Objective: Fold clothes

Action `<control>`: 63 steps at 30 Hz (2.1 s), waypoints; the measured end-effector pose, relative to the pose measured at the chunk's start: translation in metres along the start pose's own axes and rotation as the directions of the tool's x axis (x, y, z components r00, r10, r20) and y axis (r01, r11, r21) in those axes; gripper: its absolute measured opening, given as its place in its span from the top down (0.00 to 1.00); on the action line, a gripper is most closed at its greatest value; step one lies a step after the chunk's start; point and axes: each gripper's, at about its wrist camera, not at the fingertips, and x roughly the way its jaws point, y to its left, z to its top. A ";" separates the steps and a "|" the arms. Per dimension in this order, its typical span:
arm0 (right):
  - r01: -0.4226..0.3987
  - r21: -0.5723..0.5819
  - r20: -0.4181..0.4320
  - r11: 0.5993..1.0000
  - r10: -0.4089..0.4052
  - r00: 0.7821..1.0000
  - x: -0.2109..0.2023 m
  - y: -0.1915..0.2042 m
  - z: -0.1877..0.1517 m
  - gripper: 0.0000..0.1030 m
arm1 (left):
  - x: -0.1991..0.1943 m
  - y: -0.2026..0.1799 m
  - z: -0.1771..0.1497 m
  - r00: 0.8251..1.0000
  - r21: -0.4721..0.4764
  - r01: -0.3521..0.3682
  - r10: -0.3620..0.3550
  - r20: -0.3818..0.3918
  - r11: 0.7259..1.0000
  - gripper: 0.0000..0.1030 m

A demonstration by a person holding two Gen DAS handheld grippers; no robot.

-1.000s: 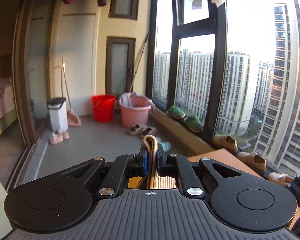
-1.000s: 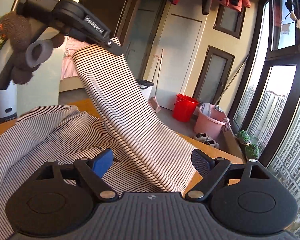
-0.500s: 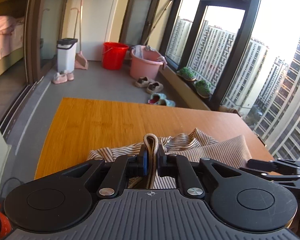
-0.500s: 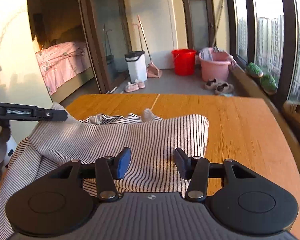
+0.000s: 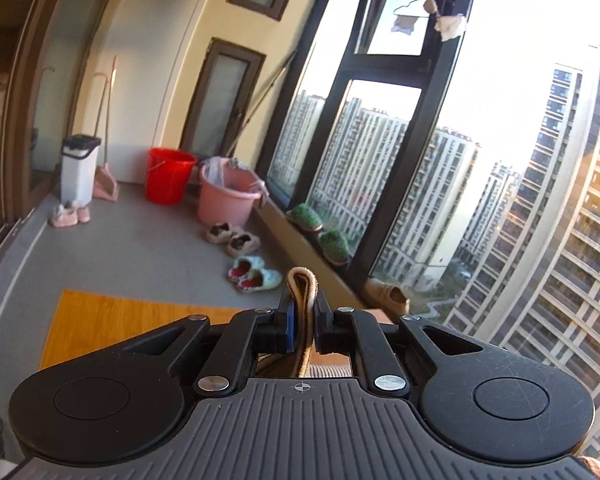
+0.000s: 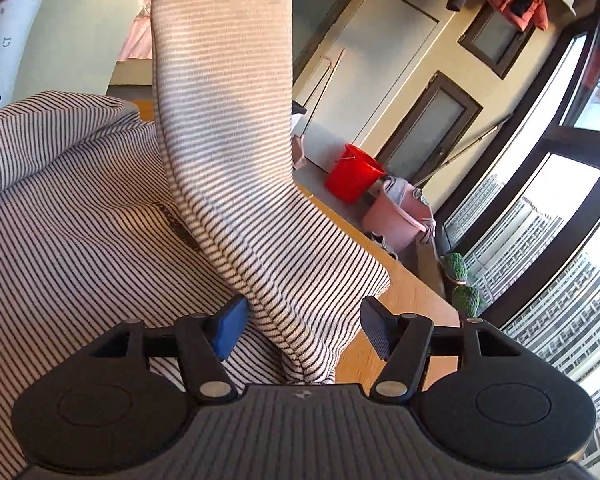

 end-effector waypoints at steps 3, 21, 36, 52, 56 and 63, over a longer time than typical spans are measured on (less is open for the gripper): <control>0.069 -0.034 -0.021 0.997 -0.070 0.997 0.008 -0.004 -0.002 0.68 | 0.012 0.005 -0.011 0.999 -0.007 -0.026 0.026 -0.036 1.000 0.90; -0.154 0.096 0.056 0.984 0.149 0.987 -0.031 -0.032 0.007 0.38 | -0.007 0.098 -0.032 0.980 -0.162 -0.180 0.163 -0.113 0.970 0.43; -0.650 -0.275 -0.059 0.708 0.663 0.747 -0.092 0.164 0.040 0.54 | -0.102 0.102 -0.041 0.950 -0.119 -0.312 0.308 -0.047 0.943 0.02; -0.392 0.262 0.264 0.882 0.325 0.908 -0.061 -0.022 0.151 0.97 | -0.107 0.082 -0.039 0.974 -0.089 -0.225 0.225 -0.017 0.970 0.00; -0.300 0.391 0.246 0.870 0.215 0.945 -0.045 -0.069 0.134 0.97 | -0.085 0.059 -0.056 0.986 -0.012 -0.139 0.137 -0.094 0.990 0.00; -0.038 0.506 0.075 0.862 0.000 0.997 -0.016 -0.127 0.068 0.96 | -0.038 0.022 -0.096 0.961 0.096 -0.040 0.064 -0.269 0.995 0.00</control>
